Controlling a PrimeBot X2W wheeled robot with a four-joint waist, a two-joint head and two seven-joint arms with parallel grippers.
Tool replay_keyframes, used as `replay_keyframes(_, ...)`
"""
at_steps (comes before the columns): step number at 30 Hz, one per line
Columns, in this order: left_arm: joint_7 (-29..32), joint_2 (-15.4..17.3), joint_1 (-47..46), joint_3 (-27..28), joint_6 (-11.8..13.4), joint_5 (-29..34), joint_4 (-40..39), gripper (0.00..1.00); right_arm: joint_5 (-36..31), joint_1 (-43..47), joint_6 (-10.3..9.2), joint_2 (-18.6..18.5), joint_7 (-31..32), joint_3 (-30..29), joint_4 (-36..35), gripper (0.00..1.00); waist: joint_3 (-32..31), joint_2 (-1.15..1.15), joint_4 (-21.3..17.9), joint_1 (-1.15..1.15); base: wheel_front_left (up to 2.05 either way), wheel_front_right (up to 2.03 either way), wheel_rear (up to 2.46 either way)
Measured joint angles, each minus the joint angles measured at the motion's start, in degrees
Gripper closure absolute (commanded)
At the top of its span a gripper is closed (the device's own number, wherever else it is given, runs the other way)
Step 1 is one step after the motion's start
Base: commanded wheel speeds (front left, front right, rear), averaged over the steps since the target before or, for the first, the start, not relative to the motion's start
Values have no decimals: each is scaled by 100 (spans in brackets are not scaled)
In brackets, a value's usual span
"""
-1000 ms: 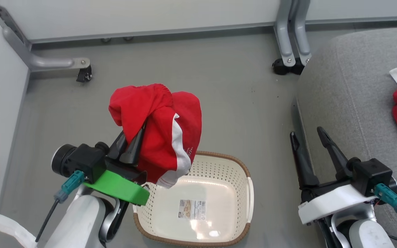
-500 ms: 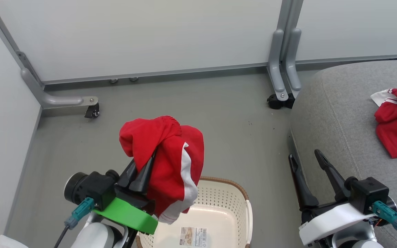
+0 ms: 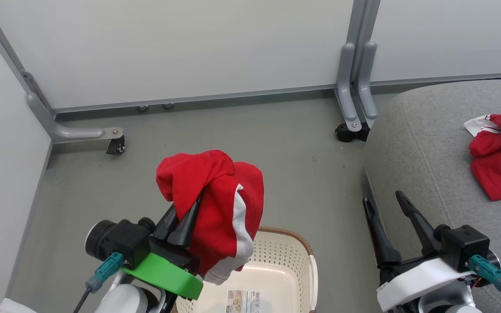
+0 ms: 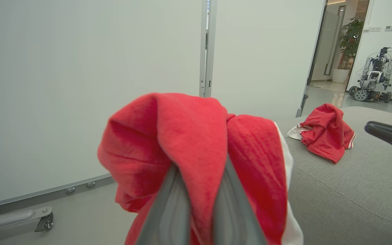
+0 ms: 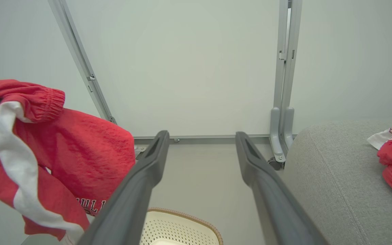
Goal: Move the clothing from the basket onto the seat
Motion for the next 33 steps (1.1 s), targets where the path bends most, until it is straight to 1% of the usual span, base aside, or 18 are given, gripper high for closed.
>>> replay_keyframes(6,0,7,0,-10,15,-2,-5,100,12,-1,0,-1,0,22,4,0,5,0,20,0,0,0,0)
replay_keyframes(9,0,9,-1,-18,15,-19,-20,100,25,-28,0,-2,0,151,-2,0,5,0,45,0,0,0,0)
replay_keyframes(12,-5,10,-11,-36,14,-18,-51,100,101,-210,-1,-11,35,579,-2,0,18,0,78,0,0,0,0)
replay_keyframes(16,-7,0,-104,-97,-1,-4,-93,100,409,-572,-1,-43,136,1589,146,0,53,0,153,0,0,0,0)
replay_keyframes(18,-7,-22,-185,-157,-10,16,-91,100,627,-769,-1,-62,151,2118,312,0,76,0,216,0,0,0,0)
replay_keyframes(21,-8,-64,-274,-209,-15,21,-84,100,776,-1067,0,-77,87,2642,598,0,100,0,320,0,0,0,0)
replay_keyframes(24,-10,-105,-352,-274,-32,25,-76,100,881,-1414,-1,-69,-5,2902,985,0,128,0,420,0,0,0,0)
replay_keyframes(33,-15,-212,-528,-460,-71,34,-82,100,1051,-2380,-1,-18,-222,3247,2313,0,289,0,614,0,0,0,0)
